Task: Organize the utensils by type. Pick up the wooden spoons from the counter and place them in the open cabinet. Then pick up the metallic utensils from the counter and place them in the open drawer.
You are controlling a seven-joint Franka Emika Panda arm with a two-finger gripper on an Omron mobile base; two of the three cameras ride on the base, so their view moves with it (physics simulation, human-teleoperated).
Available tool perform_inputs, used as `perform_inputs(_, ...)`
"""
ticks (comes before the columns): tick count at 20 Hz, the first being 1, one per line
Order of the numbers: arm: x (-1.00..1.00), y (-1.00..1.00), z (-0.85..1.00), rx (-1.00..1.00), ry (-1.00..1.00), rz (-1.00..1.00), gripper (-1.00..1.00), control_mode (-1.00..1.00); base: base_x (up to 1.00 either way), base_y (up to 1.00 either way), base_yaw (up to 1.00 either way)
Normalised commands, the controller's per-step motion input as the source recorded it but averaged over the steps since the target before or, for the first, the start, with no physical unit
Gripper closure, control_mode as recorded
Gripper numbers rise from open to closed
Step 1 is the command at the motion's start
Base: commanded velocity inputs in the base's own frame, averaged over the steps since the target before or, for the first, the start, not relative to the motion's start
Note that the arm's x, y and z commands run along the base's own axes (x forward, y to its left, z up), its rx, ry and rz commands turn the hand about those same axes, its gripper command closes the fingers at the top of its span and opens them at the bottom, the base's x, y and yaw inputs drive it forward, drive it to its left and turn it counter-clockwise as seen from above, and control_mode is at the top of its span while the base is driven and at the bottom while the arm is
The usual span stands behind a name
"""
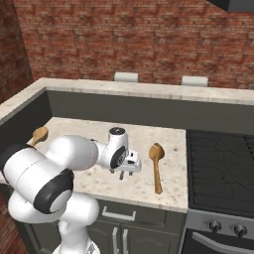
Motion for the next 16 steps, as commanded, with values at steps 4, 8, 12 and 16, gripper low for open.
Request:
perform_inputs(4,0.04,0.00,-0.38,0.00,0.00,0.00,-1.00,-1.00,0.00,0.00,0.00)
perform_inputs(8,0.04,0.00,-0.25,0.00,0.00,0.00,-1.00,-1.00,0.00,0.00,0.00)
perform_inputs(12,0.05,0.00,-0.26,0.00,0.00,0.00,-1.00,-1.00,0.00,0.00,0.00)
perform_inputs(16,0.00,0.00,-0.33,0.00,0.00,0.00,-1.00,-1.00,0.00,0.00,0.00)
